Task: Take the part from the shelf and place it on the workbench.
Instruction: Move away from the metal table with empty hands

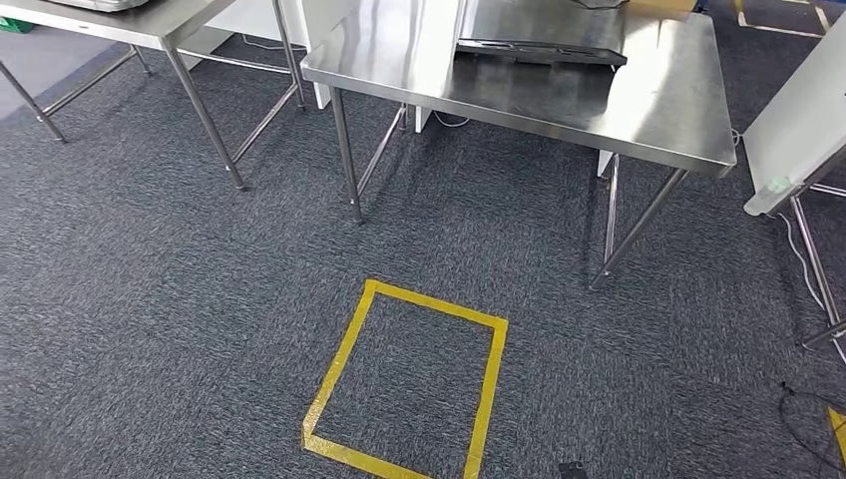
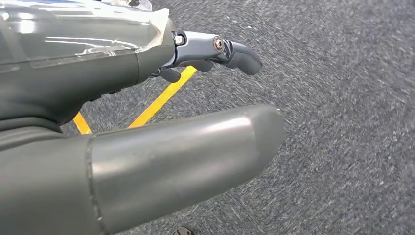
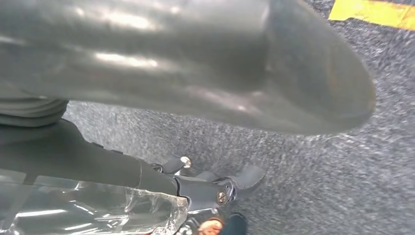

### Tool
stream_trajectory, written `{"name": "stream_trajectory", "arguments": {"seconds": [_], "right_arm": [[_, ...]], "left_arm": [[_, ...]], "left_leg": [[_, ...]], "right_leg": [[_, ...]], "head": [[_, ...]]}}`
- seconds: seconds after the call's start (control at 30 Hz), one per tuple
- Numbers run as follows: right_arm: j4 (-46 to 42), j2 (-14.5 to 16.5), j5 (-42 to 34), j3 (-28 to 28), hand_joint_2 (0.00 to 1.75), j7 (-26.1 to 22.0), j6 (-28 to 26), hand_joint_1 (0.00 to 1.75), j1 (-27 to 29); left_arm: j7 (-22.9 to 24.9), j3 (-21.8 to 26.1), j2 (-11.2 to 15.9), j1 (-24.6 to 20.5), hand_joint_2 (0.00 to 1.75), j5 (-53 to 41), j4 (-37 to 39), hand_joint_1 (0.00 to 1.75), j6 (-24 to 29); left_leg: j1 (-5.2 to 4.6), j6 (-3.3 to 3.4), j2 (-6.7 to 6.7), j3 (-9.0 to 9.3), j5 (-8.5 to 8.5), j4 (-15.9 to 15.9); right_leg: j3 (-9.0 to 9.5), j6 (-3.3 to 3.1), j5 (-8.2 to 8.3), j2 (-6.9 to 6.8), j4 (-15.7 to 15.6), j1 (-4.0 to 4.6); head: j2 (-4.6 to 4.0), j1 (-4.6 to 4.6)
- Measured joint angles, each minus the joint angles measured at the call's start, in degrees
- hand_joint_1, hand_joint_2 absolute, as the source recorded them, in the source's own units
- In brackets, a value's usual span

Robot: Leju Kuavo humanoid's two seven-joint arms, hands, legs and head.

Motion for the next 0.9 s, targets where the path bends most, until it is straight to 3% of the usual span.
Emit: {"name": "stream_trajectory", "arguments": {"seconds": [0.07,0.13,0.2,0.27,0.33,0.37,0.4,0.43,0.5,0.57,0.6,0.7,0.77,0.83,0.9], "right_arm": [[0.0,-0.01,0.11,0.0,0.0,0.0,-0.05,0.0,-0.09],[0.0,0.04,0.3,0.0,0.0,0.06,-0.13,0.0,-0.22],[0.0,0.17,0.62,0.0,0.0,0.23,-0.22,0.0,-0.43],[0.0,0.26,0.94,0.0,0.0,0.48,-0.33,0.0,-0.54],[0.0,0.23,1.28,0.0,0.0,0.94,-0.48,0.0,-0.44],[0.0,0.23,1.64,0.02,0.0,1.37,-0.65,0.0,-0.38],[0.01,0.26,2.19,0.07,0.0,1.93,-0.93,0.0,-0.34],[0.01,0.31,2.9,0.2,0.0,2.62,-1.33,0.0,-0.32],[0.03,0.49,4.9,0.73,0.0,4.36,-2.75,0.0,-0.33],[0.05,0.71,6.72,1.43,0.0,5.83,-4.39,0.0,-0.28],[0.06,0.85,7.45,1.75,0.0,6.42,-5.16,0.0,-0.23],[0.1,1.61,10.2,2.9,0.0,8.12,-6.5,0.0,-0.16],[0.13,2.14,12.21,4.13,0.0,8.84,-6.76,0.0,-0.15],[0.18,2.47,13.25,5.08,0.0,9.25,-6.85,0.0,-0.05],[0.3,2.58,14.09,5.81,0.0,9.74,-6.72,0.0,0.21]], "left_arm": [[0.0,0.0,-0.01,-0.02,0.0,0.01,0.0,0.0,0.01],[0.0,0.0,0.02,0.04,0.0,0.01,0.0,0.0,0.04],[-0.03,0.0,0.09,0.11,0.0,-0.01,0.01,0.0,0.12],[-0.07,0.0,0.13,0.07,0.0,-0.09,0.02,0.0,0.22],[-0.04,0.0,0.11,0.04,0.0,-0.45,0.02,0.0,0.81],[0.13,0.0,0.11,0.06,0.0,-0.77,0.02,0.0,1.58],[0.47,0.0,0.12,0.08,0.0,-1.11,0.02,0.0,2.66],[0.97,0.0,0.12,0.09,0.0,-1.4,0.02,0.0,3.88],[2.21,0.0,0.1,0.04,0.0,-1.74,0.02,0.0,6.01],[3.09,0.0,0.04,-0.09,0.0,-1.81,0.02,0.0,7.12],[3.35,0.0,-0.02,-0.16,0.0,-1.86,0.03,0.0,7.51],[3.91,0.0,-0.2,-0.24,0.0,-2.19,0.09,0.0,8.73],[4.17,0.0,-0.4,-0.28,0.0,-2.66,0.11,0.0,9.49],[4.32,0.0,-0.56,-0.4,0.0,-3.03,0.12,0.0,9.98],[5.03,-0.01,-0.59,-0.46,0.0,-3.63,0.14,0.0,10.43]], "left_leg": [[-0.19,-0.54,-0.74,-0.15,0.24,0.09],[-0.15,-1.19,-1.28,-0.36,0.55,-0.02],[0.06,-1.83,-0.67,-0.87,-0.1,0.81],[0.21,-2.36,1.07,-2.81,-3.38,5.31],[0.34,-2.84,2.08,-5.88,-7.35,12.63],[0.4,-3.01,2.26,-6.9,-8.22,15.22],[0.44,-3.08,2.44,-6.97,-7.98,15.83],[0.47,-3.07,2.7,-5.96,-6.73,14.23],[0.46,-2.78,4.3,-1.82,-3.22,6.75],[0.23,-2.38,6.23,1.04,-1.65,1.35],[0.07,-2.17,6.57,1.31,-1.63,0.59],[-0.21,-1.24,5.11,1.01,-1.28,0.13],[-0.09,-0.33,4.17,0.96,-0.73,-0.4],[-0.03,0.33,3.19,0.65,-0.32,-0.61],[-0.07,0.51,1.83,0.25,-0.05,-0.57]], "right_leg": [[2.51,-0.42,1.64,0.9,-5.37,0.08],[2.55,-1.24,2.01,0.55,-5.91,0.35],[2.72,-2.21,2.51,-0.18,-6.08,-0.01],[2.75,-3.04,2.95,-1.1,-6.25,-0.36],[2.48,-3.28,3.03,-2.11,-6.18,-0.13],[2.4,-3.28,3.03,-2.66,-6.14,-0.05],[2.36,-3.27,3.02,-3.2,-6.11,-0.01],[2.38,-3.26,3.0,-3.69,-6.1,0.01],[2.55,-3.16,2.91,-4.48,-6.09,0.08],[2.6,-2.9,2.73,-5.01,-6.04,0.47],[2.57,-2.75,2.65,-5.29,-6.0,0.71],[2.48,-2.02,2.46,-6.33,-5.96,1.04],[1.59,-1.65,1.09,-4.87,-3.99,0.87],[-1.38,-1.85,-2.16,-2.35,2.42,0.54],[-4.72,-1.81,-4.82,-1.46,9.6,0.34]], "head": [[0.0,-0.05],[0.0,-0.09],[0.0,-0.17],[0.0,-0.41],[0.0,-0.56],[0.0,-0.56],[0.0,-0.57],[0.0,-0.57],[0.0,-0.59],[0.0,-0.57],[0.0,-0.5],[0.0,-0.3],[0.0,-0.3],[0.0,-0.26],[0.0,-0.23]]}}
